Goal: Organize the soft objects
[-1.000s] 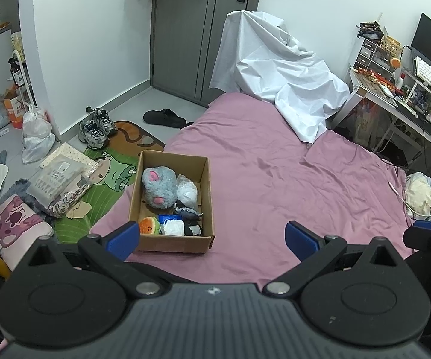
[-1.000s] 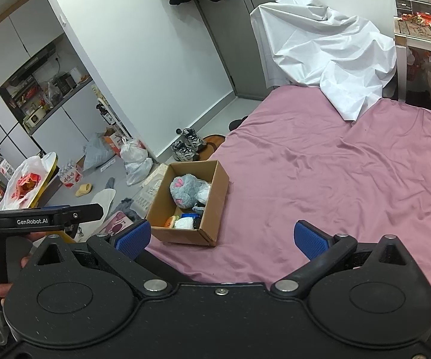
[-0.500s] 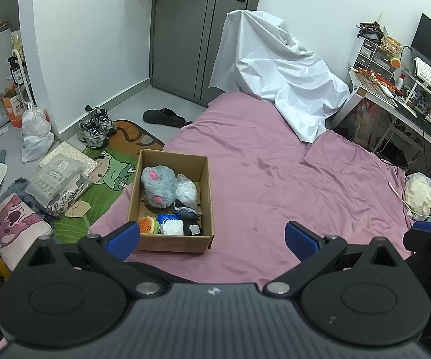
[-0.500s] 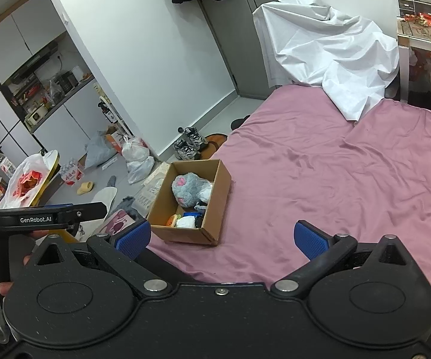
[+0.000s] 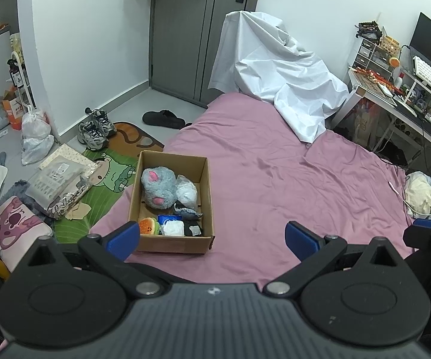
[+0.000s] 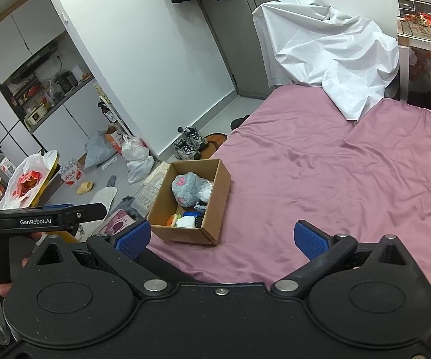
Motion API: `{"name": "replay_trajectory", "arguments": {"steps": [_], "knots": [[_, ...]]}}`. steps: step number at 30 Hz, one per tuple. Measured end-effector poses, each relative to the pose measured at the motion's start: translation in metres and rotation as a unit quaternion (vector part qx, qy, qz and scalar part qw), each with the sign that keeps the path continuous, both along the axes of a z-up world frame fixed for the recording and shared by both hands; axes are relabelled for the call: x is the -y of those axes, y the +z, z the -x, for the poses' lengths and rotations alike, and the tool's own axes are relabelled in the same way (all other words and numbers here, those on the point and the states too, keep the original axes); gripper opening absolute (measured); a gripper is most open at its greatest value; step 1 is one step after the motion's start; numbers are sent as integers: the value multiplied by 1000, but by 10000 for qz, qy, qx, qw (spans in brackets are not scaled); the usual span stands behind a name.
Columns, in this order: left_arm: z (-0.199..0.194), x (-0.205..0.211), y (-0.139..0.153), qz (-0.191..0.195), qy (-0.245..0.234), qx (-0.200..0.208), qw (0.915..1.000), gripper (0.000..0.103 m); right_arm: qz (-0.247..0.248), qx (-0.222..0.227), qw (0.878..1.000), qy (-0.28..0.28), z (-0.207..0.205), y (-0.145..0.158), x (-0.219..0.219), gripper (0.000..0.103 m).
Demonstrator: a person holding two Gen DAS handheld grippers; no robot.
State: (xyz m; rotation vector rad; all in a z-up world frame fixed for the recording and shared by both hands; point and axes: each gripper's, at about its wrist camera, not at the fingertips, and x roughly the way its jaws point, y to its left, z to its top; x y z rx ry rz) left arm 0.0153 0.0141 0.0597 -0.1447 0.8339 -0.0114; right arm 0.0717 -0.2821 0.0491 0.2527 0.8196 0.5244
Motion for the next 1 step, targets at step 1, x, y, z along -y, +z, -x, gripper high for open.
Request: {"name": "replay_trajectory", "arguments": {"steps": [1], "knots": [[0,-1,0,4,-12,2,10000,102,2,-10,10000,-6,-1,-1,0,103]]}}
